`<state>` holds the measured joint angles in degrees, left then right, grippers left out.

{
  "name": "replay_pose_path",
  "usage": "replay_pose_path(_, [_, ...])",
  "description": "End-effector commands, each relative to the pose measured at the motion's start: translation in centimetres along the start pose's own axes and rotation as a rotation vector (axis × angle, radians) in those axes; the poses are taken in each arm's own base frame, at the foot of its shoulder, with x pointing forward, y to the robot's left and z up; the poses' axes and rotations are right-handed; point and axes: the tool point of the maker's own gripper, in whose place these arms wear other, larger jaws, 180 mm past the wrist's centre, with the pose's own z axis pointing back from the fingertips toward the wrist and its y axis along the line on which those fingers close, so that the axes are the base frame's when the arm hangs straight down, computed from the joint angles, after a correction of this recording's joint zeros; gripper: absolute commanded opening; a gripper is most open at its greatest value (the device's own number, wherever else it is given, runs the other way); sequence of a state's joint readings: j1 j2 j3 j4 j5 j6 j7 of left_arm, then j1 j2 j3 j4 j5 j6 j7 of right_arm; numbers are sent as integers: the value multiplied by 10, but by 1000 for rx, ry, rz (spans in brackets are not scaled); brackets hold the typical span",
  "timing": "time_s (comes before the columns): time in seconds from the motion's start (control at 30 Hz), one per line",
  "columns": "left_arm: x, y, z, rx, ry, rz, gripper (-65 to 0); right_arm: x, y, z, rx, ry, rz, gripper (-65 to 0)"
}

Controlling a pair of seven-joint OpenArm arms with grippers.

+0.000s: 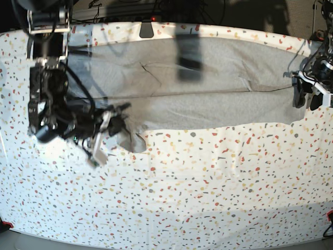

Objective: Fold the T-shirt properly
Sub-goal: 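Grasp the folded shirt's end with the right gripper, then fold the held end inward over the shirt with the right gripper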

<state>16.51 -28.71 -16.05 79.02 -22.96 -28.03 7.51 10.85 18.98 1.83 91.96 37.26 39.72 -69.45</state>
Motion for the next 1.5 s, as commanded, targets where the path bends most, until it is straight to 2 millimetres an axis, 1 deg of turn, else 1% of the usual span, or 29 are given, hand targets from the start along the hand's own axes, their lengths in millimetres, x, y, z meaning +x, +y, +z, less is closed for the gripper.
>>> replay_pose_path(0.0, [20, 7, 1, 7, -56, -16, -330, 12, 5, 10, -5, -55, 37, -650])
replay_pose_path(0.13, [20, 7, 1, 6, -56, -16, -330, -8, 44, 20, 24, -79, 81, -650])
replay_pose_path(0.23, [20, 7, 1, 7, -57, -17, -330, -21, 63, 22, 50, -90, 80, -650])
replay_pose_path(0.37, [20, 7, 1, 6, -56, -16, -330, -40, 77, 20, 81, -80, 49, -650])
replay_pose_path(0.5, [20, 7, 1, 7, -57, -16, -330, -50, 85, 19, 100, -85, 25, -650])
replay_pose_path(0.63, [20, 7, 1, 7, -57, -16, -330, -51, 90, 19, 121, -91, 12, -650])
replay_pose_path(0.73, [20, 7, 1, 7, -57, -16, -330, -47, 107, 23, 223, -110, -30, -650])
replay_pose_path(0.77, [20, 7, 1, 6, -56, -17, -330, -46, 115, 25, 268, -114, -46, -641])
replay_pose_path(0.87, [20, 7, 1, 7, -57, -16, -330, -44, 137, 32, 398, -115, -82, -480])
replay_pose_path(0.9, [20, 7, 1, 7, -57, -17, -330, -43, 142, 35, 429, -117, -89, -442])
replay_pose_path(0.93, [20, 7, 1, 7, -57, -16, -330, -42, 145, 36, 448, -121, -93, -420])
replay_pose_path(1.17, [20, 7, 1, 7, -56, -16, -330, -43, 143, 36, 439, -116, -90, -414])
replay_pose_path(1.3, [20, 7, 1, 7, -56, -17, -330, -34, 137, 36, 422, -141, -78, -414])
replay_pose_path(1.37, [20, 8, 1, 7, -56, -17, -330, -29, 125, 34, 366, -147, -57, -414])
replay_pose_path(1.47, [21, 8, 1, 8, -56, -17, -330, -27, 99, 33, 251, -136, -28, -414])
